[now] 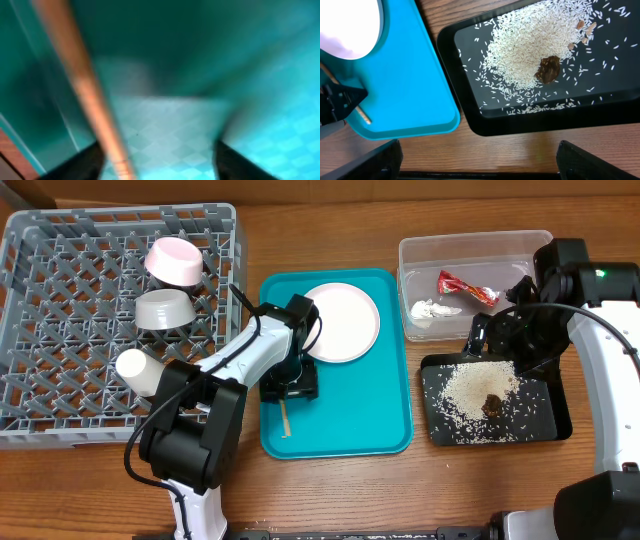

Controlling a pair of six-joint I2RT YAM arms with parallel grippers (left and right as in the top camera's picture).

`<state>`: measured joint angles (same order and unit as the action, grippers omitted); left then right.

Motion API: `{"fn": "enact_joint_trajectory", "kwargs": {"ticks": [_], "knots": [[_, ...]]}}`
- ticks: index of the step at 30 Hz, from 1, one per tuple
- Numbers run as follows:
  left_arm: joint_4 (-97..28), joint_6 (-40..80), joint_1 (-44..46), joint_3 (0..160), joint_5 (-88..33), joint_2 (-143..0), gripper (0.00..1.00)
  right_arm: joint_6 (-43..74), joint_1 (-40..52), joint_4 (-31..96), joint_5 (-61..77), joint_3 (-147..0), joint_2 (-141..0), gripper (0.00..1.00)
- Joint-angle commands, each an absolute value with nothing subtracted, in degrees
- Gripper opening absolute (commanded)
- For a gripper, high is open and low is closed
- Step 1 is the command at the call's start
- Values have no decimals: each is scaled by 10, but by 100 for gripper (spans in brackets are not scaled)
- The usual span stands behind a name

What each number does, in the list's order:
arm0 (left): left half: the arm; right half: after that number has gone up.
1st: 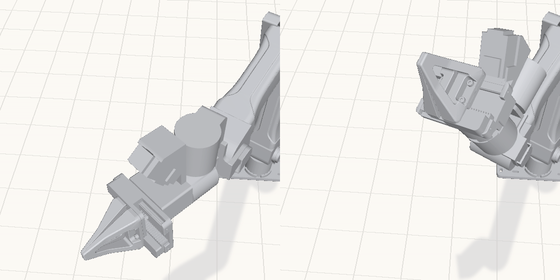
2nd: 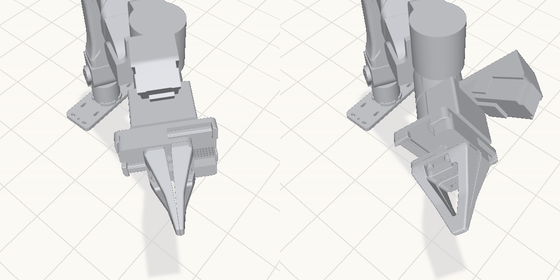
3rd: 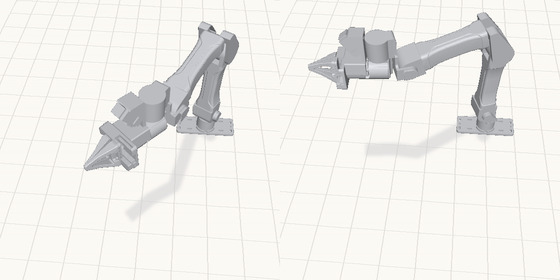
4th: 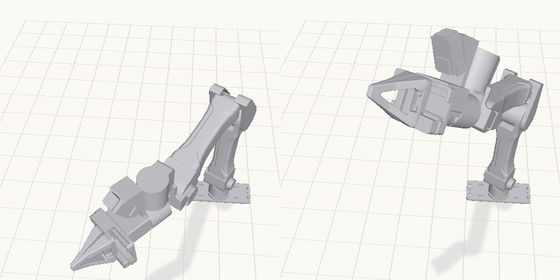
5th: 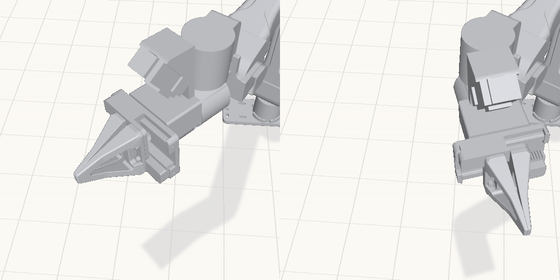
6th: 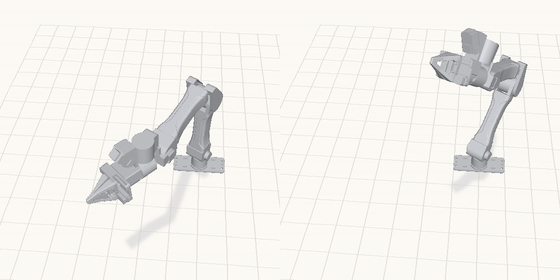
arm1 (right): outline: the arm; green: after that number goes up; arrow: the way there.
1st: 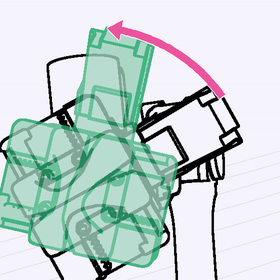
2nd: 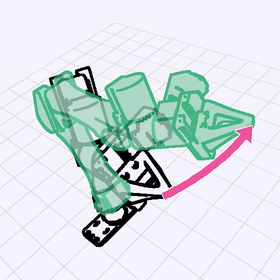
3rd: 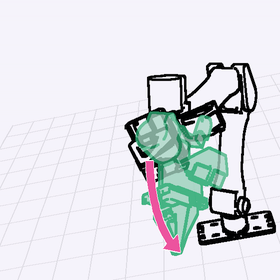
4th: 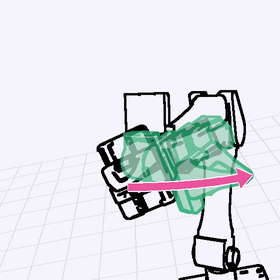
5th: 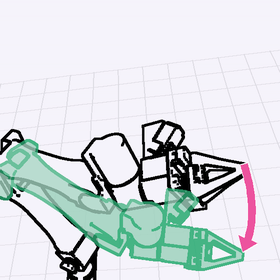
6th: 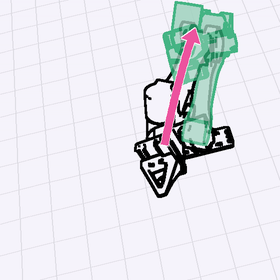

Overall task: Sort waste into correct bins and load items into the dishwasher
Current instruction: 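Reach the left gripper to the teal tray and grasp the wooden chopstick, then carry the chopstick to the rack and drop it in with the left gripper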

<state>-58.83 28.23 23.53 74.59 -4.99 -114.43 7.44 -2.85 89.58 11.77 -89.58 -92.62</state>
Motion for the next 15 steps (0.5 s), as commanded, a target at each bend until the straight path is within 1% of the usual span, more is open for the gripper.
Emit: {"fn": "enact_joint_trajectory", "kwargs": {"ticks": [1, 2, 3, 10, 15], "knots": [[-583, 270, 236, 726, -50, -1157, 21, 74, -27, 895, 116, -901, -910, 100], [-583, 273, 236, 726, -50, -1157, 6, 74, -27, 895, 116, -901, -910, 100], [-583, 275, 236, 726, -50, -1157, 4, 74, -27, 895, 116, -901, -910, 100], [-586, 309, 220, 728, -50, -1151, 4, 74, -27, 897, 116, -901, -910, 100], [-587, 301, 202, 742, -39, -1082, 4, 74, -27, 897, 116, -901, -910, 100]]}}
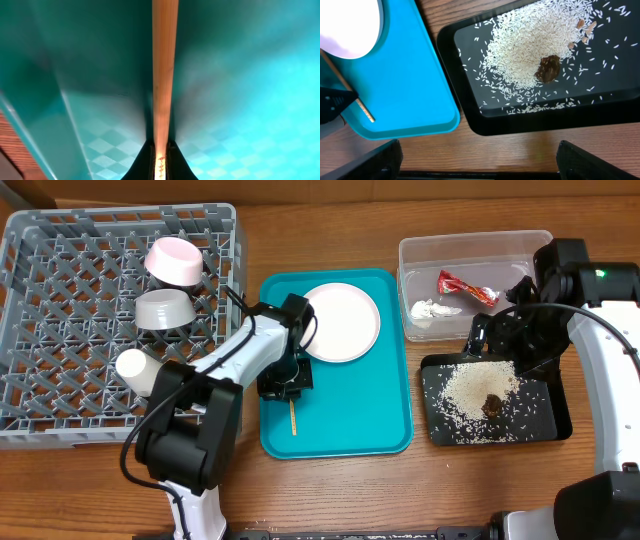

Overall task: Sort waste into correct bins and load items into the dishwasher
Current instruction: 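Carry the chopstick to the rack and drop it in with the left gripper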

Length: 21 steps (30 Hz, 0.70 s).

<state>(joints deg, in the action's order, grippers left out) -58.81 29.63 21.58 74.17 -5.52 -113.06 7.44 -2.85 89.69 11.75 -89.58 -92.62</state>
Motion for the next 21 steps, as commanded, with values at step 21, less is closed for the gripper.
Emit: {"fn": "enact_joint_trajectory", "kwargs": {"ticks": [21], "knots": [[-596, 109, 36, 829, 62, -926, 4, 74, -27, 895, 116, -901, -910, 100]]}}
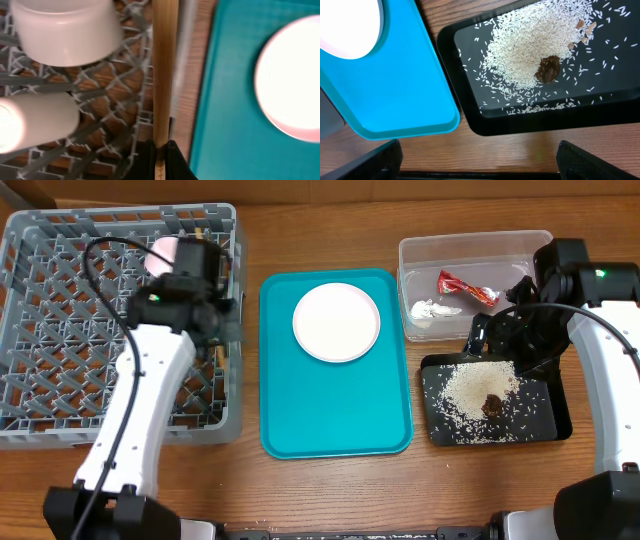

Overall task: Sort waste into correct bins and load items into the dishwasher
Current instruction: 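Carry the chopstick to the rack and drop it in with the left gripper, then reach the left gripper to the large white plate and grasp its rim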

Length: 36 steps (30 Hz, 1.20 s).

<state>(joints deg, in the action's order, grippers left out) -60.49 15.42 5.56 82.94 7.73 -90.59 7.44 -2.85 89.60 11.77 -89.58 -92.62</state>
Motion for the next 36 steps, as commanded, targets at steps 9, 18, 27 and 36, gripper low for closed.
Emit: {"fn": "enact_joint_trajectory", "kwargs": {"ticks": [9, 18, 27, 36], "knots": [[-579, 90, 25, 830, 62, -979, 41, 74, -27, 894, 116, -901, -910, 100], [-558, 61, 58, 883, -15, -944, 67, 74, -27, 892, 116, -901, -910, 100], [-498, -52, 208, 887, -64, -968, 78, 74, -27, 893, 116, -901, -910, 100], [-442, -77, 316, 886, -23, -1096, 87, 74, -27, 893, 116, -901, -910, 100]]}}
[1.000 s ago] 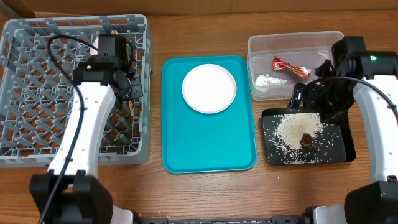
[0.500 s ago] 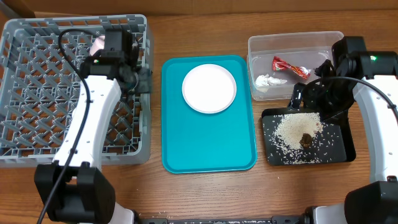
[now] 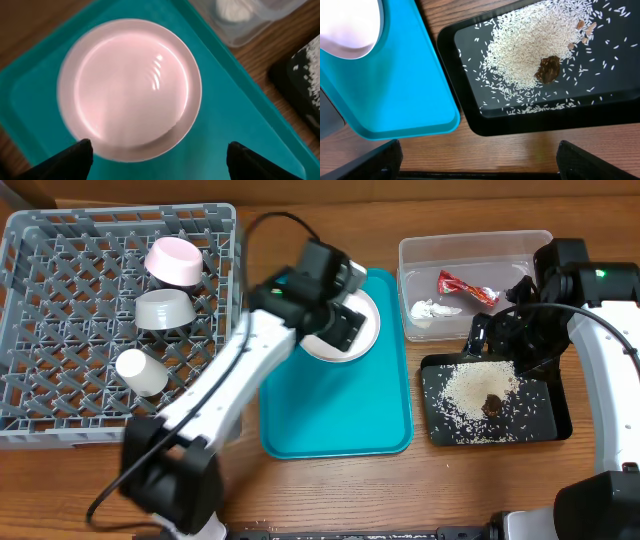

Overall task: Sort waste into correct bins and load items into the dishwasher
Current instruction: 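Reach the left gripper to the large white plate and grasp its rim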

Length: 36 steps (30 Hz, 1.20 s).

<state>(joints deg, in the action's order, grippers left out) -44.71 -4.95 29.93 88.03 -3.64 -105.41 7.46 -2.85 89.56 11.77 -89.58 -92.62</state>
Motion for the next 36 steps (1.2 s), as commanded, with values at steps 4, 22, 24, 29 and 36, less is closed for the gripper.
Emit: {"fn": "enact_joint_trajectory", "kwargs": {"ticks": [4, 22, 24, 29, 36], "knots": [[-433, -77, 333, 886, -10, -1155, 87, 74, -27, 893, 116, -901, -910, 100], [-493, -59, 343, 886, -17, -1206, 24, 74, -27, 896, 116, -901, -910, 100], [-493, -51, 344, 885, -20, -1206, 24, 74, -27, 897, 116, -901, -910, 100], [-492, -31, 347, 883, -20, -1206, 32, 74, -27, 899, 116, -901, -910, 100], [-490, -25, 347, 882, -20, -1206, 16, 74, -27, 899, 116, -901, -910, 100]]}}
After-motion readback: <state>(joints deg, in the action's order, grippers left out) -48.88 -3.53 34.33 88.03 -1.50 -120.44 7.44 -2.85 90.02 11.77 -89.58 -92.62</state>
